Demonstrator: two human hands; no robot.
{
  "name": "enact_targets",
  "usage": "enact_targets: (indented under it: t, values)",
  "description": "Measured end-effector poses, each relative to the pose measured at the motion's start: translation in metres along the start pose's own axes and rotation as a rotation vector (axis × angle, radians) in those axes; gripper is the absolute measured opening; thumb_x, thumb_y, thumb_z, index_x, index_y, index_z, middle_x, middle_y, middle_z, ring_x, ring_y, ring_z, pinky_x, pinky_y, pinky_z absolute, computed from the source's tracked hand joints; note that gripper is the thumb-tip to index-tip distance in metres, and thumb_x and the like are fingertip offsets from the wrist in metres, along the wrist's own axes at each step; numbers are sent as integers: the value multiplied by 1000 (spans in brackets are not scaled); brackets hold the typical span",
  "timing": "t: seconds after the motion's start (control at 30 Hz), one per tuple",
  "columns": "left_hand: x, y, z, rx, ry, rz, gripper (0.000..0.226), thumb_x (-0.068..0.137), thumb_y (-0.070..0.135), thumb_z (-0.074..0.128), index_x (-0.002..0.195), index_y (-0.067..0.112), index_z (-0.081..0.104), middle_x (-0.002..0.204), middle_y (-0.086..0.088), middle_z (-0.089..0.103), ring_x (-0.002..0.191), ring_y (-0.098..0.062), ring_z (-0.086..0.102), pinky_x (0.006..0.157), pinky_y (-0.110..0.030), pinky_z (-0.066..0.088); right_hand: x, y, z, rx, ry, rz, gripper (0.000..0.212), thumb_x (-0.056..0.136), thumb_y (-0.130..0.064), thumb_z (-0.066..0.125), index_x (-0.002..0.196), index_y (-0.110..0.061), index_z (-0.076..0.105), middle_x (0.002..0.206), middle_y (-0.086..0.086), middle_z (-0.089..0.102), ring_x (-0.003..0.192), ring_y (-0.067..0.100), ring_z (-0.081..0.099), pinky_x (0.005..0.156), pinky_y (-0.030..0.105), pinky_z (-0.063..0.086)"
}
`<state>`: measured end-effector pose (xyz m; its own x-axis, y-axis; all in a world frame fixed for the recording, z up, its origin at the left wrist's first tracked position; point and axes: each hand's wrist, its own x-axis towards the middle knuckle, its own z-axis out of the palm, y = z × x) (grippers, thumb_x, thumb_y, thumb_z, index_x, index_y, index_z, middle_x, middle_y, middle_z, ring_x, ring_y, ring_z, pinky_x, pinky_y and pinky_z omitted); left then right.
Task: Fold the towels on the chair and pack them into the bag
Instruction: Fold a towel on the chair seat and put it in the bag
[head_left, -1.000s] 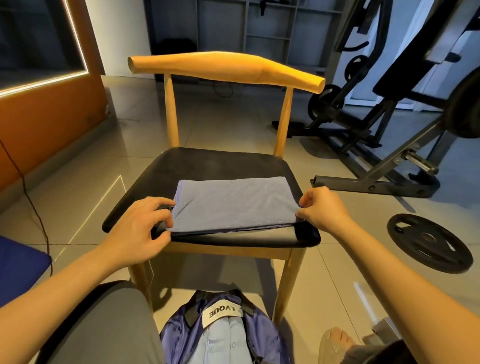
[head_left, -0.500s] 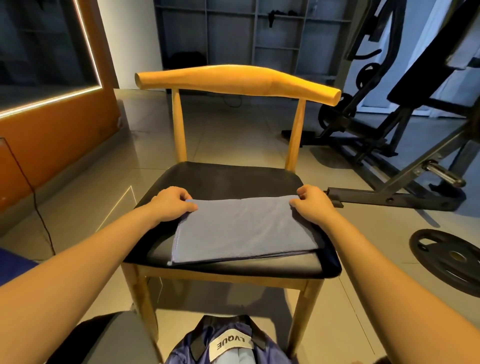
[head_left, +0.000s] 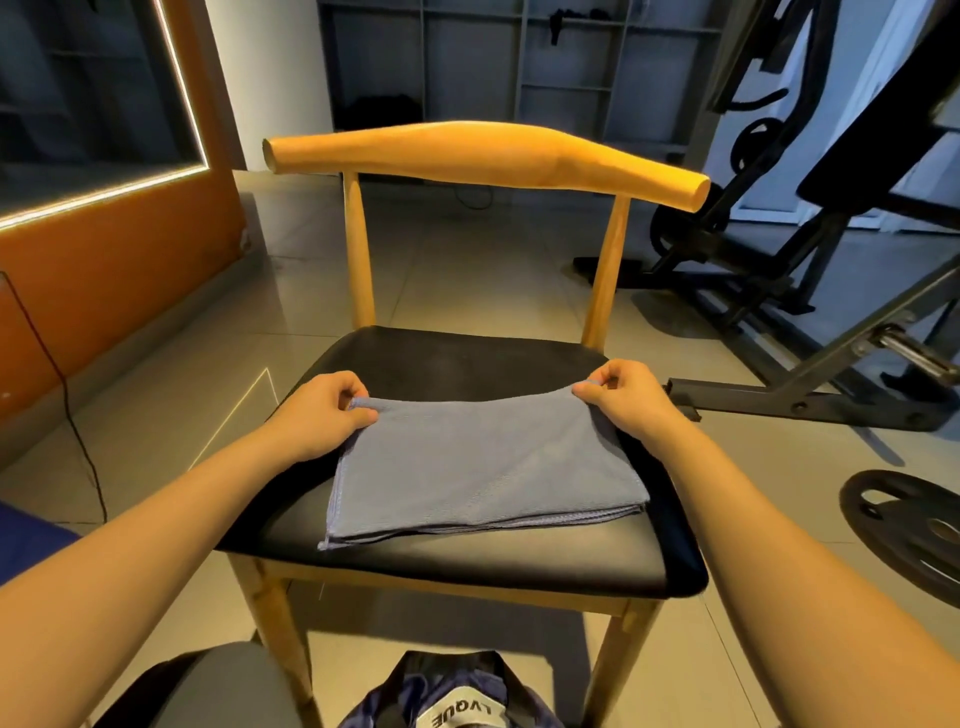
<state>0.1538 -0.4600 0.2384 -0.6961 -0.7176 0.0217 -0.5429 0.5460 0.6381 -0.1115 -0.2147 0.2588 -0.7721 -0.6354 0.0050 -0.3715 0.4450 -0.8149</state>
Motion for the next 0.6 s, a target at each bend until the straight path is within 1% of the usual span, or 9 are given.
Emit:
enact_targets:
  t: [0.07,0.1,0.17,0.2,0.27,0.33,0.4,0.5,0.6]
  values:
    - [-4,2,5,99,104,30,12,95,28,67,102,21,61,92,-2,69,89,-24,66,73,-35,52,-2,-5,-5,19,-69,100,29,94,-33,72,91,-4,66,73,8,59,68,19,56,62,29,45]
    - [-8,3,8,170,177,76,21,95,28,67,113,21,61,102,-2,69,96,-23,65,78,-36,52,-3,-7,-11,21,-111,168,30,94,-36,72,89,-6,66,72,8,59,68,20,56,63,31,45]
    - [-18,6,17,298,254,232,46,94,37,67,136,21,55,134,-3,60,122,-25,57,102,-43,49,-7,-10,-23,-24,-211,271,27,92,-34,72,89,-8,66,77,9,63,72,22,60,67,33,46]
    - [-22,8,20,336,211,308,55,96,45,64,144,24,50,147,-1,53,134,-24,49,112,-45,41,-9,-10,-26,-64,-257,297,25,91,-32,73,92,-8,67,81,10,65,75,23,62,68,33,47]
    - [-28,9,26,449,-6,385,71,98,67,42,157,29,34,165,4,31,152,-20,28,125,-43,20,-13,-11,-28,-143,-320,321,24,91,-28,74,101,-6,70,90,11,69,80,23,65,69,32,50]
    - [-31,4,29,577,-192,369,92,88,84,8,163,32,15,171,7,11,158,-17,8,125,-38,1,-16,-13,-27,-196,-343,328,23,94,-26,72,105,-5,71,100,13,72,88,25,69,73,33,57]
    - [-31,0,29,609,-241,346,104,76,86,-9,163,32,6,171,6,3,158,-16,1,124,-35,-4,-19,-12,-27,-187,-306,336,21,97,-23,69,105,-3,69,105,16,72,92,28,71,75,35,61]
    - [-32,0,31,644,-215,355,107,73,88,-12,163,32,2,172,5,0,158,-16,0,126,-37,-3,-25,-12,-25,-203,-215,334,22,98,-22,67,105,-1,67,104,19,72,80,27,70,62,34,60]
    - [-32,1,32,653,-229,350,112,71,92,-9,164,30,2,172,3,-1,158,-18,0,127,-39,-1,-37,-12,-27,-160,-246,373,33,94,-31,73,109,-2,66,100,18,72,79,28,73,63,36,62]
